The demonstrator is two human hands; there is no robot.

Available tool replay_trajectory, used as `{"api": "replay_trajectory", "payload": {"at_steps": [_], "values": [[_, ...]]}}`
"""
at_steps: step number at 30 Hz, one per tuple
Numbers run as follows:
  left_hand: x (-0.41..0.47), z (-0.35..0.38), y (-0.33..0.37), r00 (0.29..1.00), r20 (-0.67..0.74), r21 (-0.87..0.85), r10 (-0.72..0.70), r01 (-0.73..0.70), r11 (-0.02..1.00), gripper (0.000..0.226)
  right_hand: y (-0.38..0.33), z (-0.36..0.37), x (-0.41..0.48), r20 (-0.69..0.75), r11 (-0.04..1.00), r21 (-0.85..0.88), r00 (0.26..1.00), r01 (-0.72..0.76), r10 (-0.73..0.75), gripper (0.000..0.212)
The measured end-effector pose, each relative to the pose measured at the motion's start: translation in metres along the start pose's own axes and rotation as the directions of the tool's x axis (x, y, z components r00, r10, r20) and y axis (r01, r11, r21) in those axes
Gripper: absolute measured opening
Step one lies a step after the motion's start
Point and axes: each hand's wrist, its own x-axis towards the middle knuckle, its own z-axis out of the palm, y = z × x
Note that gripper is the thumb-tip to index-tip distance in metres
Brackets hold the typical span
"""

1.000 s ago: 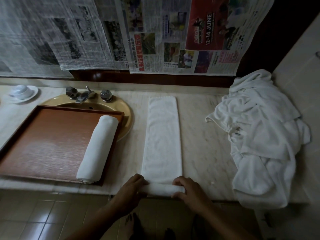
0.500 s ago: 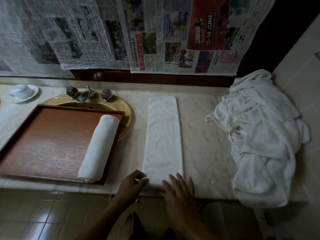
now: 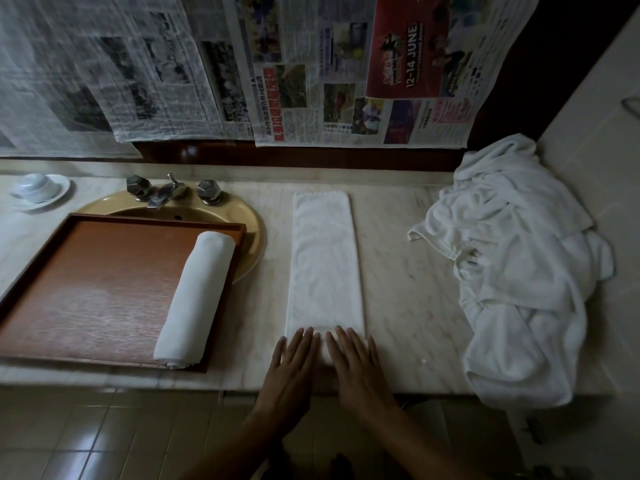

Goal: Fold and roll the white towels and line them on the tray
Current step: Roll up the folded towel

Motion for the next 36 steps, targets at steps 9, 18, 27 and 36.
{"api": "replay_trajectory", "payload": {"at_steps": [9, 18, 27, 36], "values": [[0.001, -0.017, -0.028, 0.988, 0.096, -0.147, 0.121, -0.106, 0.983, 0.074, 0.013, -0.023, -0.004, -0.009, 0.992, 0.107, 0.998, 0.066, -0.065, 0.070], [-0.022, -0.030, -0.034, 0.997, 0.054, -0.441, -0.047, 0.066, 0.895, 0.034, 0.013, -0.041, -0.022, 0.152, 0.893, 0.428, 0.985, -0.141, 0.083, 0.038], [-0.013, -0.041, -0.038, 0.973, 0.144, -0.553, -0.179, 0.229, 0.801, 0.020, -0.034, -0.016, -0.042, -0.135, 0.998, 0.055, 0.991, -0.011, 0.019, 0.061], [-0.031, -0.004, 0.021, 0.999, -0.041, -0.121, -0.002, -0.002, 0.993, 0.100, -0.023, -0.009, -0.034, -0.070, 0.999, 0.036, 0.997, 0.025, -0.022, 0.069]]}}
